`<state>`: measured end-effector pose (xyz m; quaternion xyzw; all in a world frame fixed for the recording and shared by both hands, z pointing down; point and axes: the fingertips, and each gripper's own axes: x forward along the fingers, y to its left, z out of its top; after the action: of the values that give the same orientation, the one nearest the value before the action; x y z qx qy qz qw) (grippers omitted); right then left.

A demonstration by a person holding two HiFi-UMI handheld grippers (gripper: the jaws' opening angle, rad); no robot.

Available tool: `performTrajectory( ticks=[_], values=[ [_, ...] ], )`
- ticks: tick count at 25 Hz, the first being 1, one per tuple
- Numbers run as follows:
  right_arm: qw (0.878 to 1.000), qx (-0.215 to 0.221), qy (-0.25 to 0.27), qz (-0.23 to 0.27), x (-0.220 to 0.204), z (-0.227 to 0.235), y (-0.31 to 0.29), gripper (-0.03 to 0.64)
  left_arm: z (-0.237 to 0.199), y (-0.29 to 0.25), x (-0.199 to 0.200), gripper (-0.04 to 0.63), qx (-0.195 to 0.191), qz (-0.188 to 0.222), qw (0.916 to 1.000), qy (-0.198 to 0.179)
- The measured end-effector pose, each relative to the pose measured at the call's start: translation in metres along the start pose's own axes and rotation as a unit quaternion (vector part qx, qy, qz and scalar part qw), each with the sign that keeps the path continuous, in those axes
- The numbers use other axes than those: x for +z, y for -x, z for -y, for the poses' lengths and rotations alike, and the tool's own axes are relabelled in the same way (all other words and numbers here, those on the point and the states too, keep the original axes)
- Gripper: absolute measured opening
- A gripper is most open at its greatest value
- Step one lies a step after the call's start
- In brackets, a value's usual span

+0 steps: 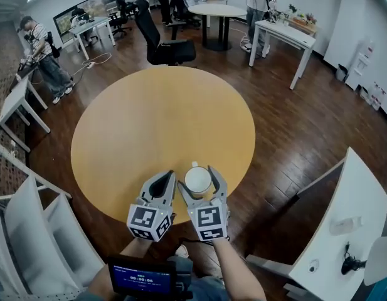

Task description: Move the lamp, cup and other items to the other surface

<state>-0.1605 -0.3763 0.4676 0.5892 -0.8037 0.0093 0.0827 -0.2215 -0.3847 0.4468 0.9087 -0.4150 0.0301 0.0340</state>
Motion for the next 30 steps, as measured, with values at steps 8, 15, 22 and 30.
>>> performTrajectory(
  ticks=[8, 15, 22, 30],
  values=[
    [0.998, 0.065, -0.013, -0.005, -0.024, -0.070, -0.095, 0.396, -0.094, 0.012, -0.017, 0.009, 0.057, -0.012, 0.9983, -0.006],
    [0.996, 0.083, -0.024, -0.023, -0.051, -0.095, -0.138, 0.396, -0.130, 0.011, -0.039, 0.009, 0.070, -0.018, 0.9974, 0.003],
    [0.996, 0.086, -0.026, -0.026, -0.063, -0.100, -0.145, 0.402, -0.140, 0.007, -0.047, 0.009, 0.072, -0.024, 0.9970, 0.016],
    [0.996, 0.083, -0.031, -0.010, -0.037, -0.097, -0.136, 0.417, -0.139, 0.012, -0.039, 0.009, 0.077, -0.015, 0.9968, 0.017]
  ],
)
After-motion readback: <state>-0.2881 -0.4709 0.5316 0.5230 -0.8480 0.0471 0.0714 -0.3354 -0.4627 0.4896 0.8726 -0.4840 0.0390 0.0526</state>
